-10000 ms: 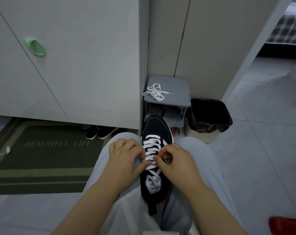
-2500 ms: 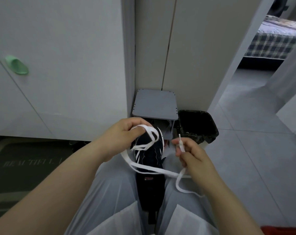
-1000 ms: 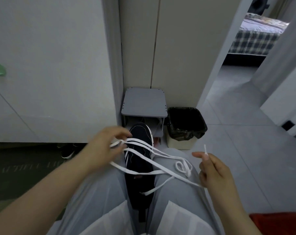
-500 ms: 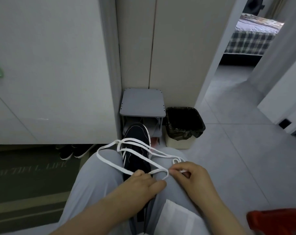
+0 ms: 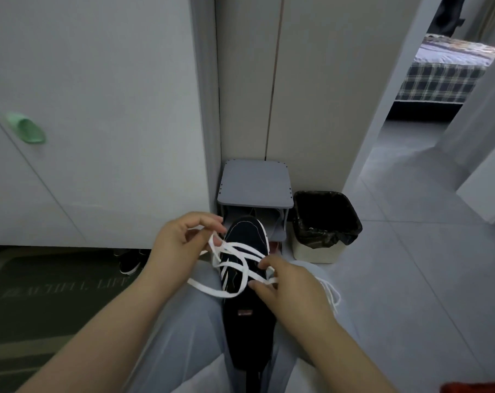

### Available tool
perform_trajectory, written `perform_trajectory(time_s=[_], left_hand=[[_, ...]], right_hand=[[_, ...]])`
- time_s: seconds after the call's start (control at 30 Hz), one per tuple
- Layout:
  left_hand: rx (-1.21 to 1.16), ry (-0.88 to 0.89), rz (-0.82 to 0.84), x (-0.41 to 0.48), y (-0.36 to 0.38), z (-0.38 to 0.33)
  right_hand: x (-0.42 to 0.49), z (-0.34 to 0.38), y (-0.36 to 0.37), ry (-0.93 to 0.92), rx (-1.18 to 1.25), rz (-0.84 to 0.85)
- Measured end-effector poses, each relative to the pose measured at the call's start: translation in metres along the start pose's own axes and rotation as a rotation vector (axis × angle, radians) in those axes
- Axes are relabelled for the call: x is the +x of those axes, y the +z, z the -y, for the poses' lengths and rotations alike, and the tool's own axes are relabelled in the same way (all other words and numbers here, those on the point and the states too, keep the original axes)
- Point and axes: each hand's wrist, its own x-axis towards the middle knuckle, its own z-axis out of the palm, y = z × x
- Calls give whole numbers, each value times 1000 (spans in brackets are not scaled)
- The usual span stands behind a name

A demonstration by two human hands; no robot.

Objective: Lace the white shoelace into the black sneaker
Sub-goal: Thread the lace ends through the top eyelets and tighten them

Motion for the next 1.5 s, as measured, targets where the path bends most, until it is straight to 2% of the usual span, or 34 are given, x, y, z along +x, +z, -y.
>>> perform_trajectory(time_s=[0.1, 0.17, 0.23, 0.37, 0.43, 0.5, 0.57, 0.67, 0.77, 0.83, 0.9, 0.97, 1.07, 1.13, 1.23, 1.33, 1.5], left_hand=[[17, -2, 7, 2, -6, 5], [42, 20, -42, 4, -9, 5], [73, 72, -175, 9, -18, 1], [158, 232, -422, 21, -47, -18], [284, 309, -462, 24, -55, -22], [381, 374, -404, 24, -55, -21], [466, 423, -218, 21, -47, -14], [621, 440, 176, 17, -28, 7], [825, 423, 366, 17, -12, 30], [874, 407, 357, 17, -7, 36], [878, 383, 299, 17, -4, 37], [855, 338, 243, 16, -3, 39], [863, 289, 105, 17, -4, 41], [846, 287, 70, 17, -3, 39], [750, 312, 177, 15, 0, 37], [732, 333, 254, 12, 3, 39], [760, 403, 338, 12, 9, 47]], right_hand=[[14, 2, 8, 17, -56, 11], [21, -2, 13, 59, 58, 0], [29, -6, 14, 149, 331, -58], [39, -9, 6, 287, 1128, -215], [38, -9, 0, 295, 1302, -296], [36, -11, 0, 301, 1386, -360], [33, -11, 0, 277, 1359, -359], [25, -10, 0, 156, 1062, -287], [24, -7, 0, -30, 793, -182], [26, -6, 3, -113, 578, -15], [32, -7, 8, -128, 380, 63], [39, -8, 10, -80, 351, 25], [49, -12, 10, -28, 393, -85], [51, -15, 9, -2, 452, -130], [45, -15, 7, 2, 595, -108], [43, -14, 10, -47, 518, -42], [54, -19, 15, -20, 378, -298]])
